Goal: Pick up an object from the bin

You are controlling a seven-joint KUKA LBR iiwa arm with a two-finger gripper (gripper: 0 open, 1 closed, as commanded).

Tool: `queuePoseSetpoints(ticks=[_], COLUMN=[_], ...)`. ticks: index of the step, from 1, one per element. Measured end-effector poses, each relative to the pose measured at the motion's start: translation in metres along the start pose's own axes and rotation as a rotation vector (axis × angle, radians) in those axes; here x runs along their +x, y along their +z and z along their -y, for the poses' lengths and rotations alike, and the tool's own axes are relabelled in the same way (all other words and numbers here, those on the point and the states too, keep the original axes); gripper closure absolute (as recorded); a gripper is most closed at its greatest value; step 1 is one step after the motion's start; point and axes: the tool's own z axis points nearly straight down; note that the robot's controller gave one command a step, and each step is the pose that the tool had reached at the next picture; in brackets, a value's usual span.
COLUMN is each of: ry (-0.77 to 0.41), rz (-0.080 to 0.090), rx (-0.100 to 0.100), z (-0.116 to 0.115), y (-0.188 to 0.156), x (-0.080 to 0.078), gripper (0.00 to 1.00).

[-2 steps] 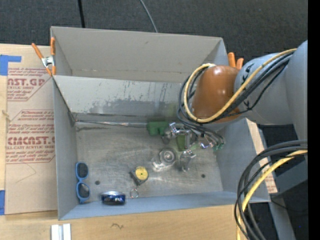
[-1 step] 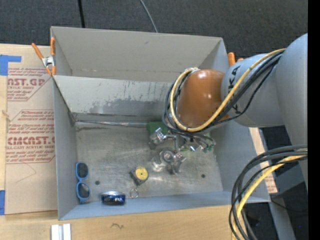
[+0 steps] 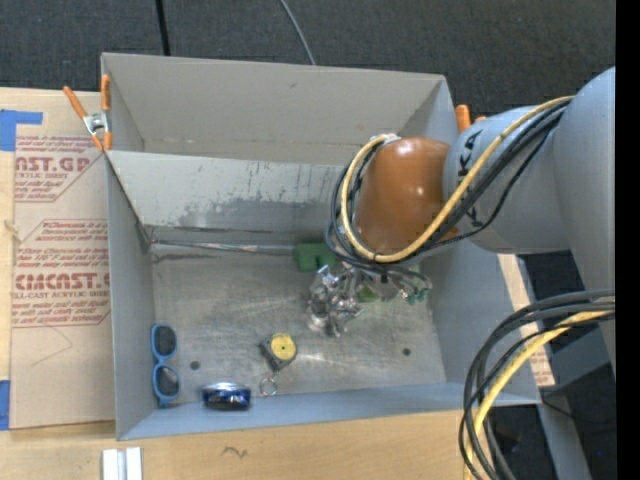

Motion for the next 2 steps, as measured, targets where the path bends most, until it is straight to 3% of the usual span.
queuePoseSetpoints(ticks=[1, 2], ry=[-0.001, 0.059], rz=[0.001, 0.000], rx=[-0.002, -0.001], z=[-0.001, 0.037], y=[0.002, -0.004], x=[0.000, 0.000], gripper=[0.00, 0.00])
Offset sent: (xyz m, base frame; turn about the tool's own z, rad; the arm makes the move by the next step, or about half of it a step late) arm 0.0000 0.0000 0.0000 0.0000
